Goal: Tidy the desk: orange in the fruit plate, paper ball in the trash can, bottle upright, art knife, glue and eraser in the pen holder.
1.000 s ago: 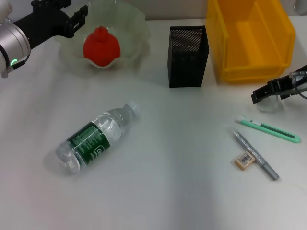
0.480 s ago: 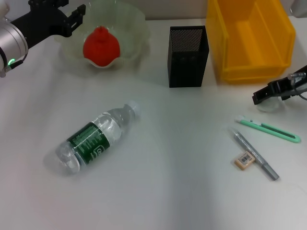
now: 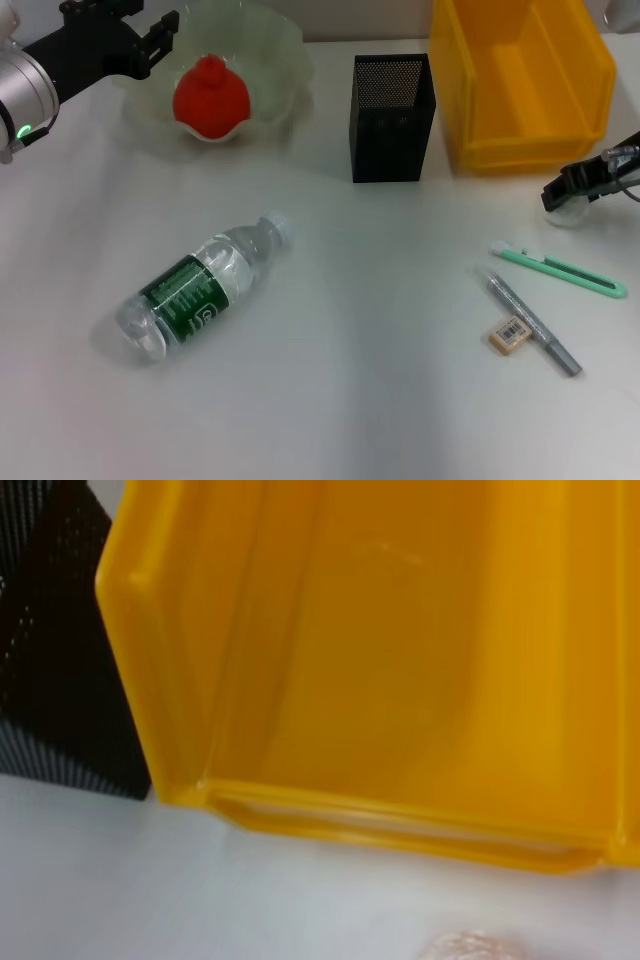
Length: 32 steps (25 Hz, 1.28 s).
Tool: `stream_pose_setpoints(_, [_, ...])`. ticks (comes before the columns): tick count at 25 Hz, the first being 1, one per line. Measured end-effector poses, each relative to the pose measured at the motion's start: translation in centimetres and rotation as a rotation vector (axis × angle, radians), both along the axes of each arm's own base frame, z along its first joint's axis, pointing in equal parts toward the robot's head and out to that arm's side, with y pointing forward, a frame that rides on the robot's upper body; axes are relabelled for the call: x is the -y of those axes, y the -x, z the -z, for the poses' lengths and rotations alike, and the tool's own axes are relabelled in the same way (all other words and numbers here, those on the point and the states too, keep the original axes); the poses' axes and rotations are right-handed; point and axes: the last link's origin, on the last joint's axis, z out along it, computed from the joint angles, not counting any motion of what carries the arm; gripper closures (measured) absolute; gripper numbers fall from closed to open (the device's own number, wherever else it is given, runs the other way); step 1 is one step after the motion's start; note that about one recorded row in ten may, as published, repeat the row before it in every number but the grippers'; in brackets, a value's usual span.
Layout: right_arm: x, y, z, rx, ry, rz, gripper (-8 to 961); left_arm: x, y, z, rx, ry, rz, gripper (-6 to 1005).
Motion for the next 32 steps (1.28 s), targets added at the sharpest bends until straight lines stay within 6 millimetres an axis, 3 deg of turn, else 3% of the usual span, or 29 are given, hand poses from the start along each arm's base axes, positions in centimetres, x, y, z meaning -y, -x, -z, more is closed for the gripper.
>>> stream_pose_setpoints(7, [-0.1,0.3,-0.8,-0.012,-0.032,-0.015,500,0.1,0.0,0.0,0.005,0.001,0.002,478])
stream_pose_setpoints(16, [0.3,3.3,-4.9,-0.133,-0.190,-0.155,506,0.2,0.1,-0.6,0.013,-0.011,0.003,473])
stream_pose_setpoints(22, [-1.2,4.2,-6.5,-0.139,-0.349,-0.259,505,0.4,0.4,-0.8,0.039,-0.022,-0.008,470])
stream_pose_setpoints(32, [-4.5,3.6,-2.1,-0.172,-0.386,-0.366,491,0.8,0.5,-0.7,0.083,0.013,-0.032,464])
